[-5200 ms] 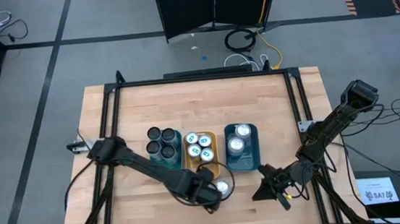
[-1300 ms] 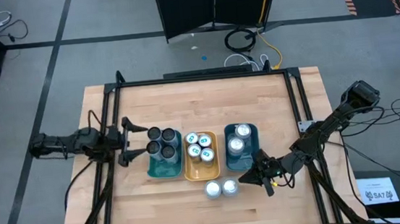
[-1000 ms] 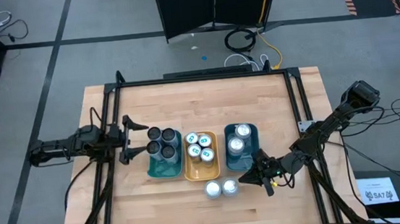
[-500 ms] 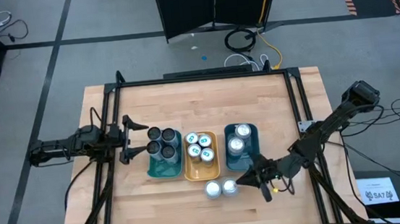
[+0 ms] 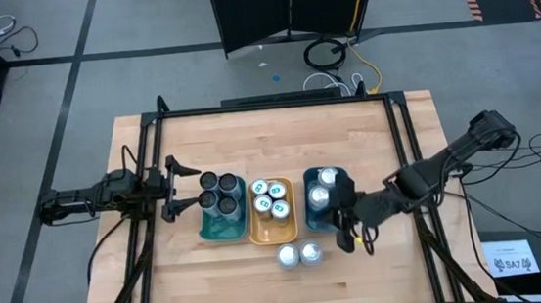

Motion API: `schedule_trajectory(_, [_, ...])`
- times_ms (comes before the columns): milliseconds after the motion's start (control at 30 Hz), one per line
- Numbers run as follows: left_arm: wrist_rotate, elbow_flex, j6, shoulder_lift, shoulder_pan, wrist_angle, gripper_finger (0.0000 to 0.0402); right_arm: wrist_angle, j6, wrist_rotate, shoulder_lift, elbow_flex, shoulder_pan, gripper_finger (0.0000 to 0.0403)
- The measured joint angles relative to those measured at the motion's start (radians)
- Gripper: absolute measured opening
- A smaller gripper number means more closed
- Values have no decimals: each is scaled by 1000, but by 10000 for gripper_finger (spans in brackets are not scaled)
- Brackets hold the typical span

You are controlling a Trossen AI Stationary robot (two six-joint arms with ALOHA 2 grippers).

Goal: Sort soda cans
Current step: Put the right silver can into the dark green bin

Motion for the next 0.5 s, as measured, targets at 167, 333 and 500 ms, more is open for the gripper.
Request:
schedule_trajectory(167, [-1,0,0,0,0,0,391,11,6,0,0,19,-48,26])
schedule_trajectory(333, [-1,0,0,0,0,0,391,45,6,1,0,19,-72,31])
schedule_trajectory(500, [-8,0,5,0,0,0,391,61,56,0,0,19,-86,31])
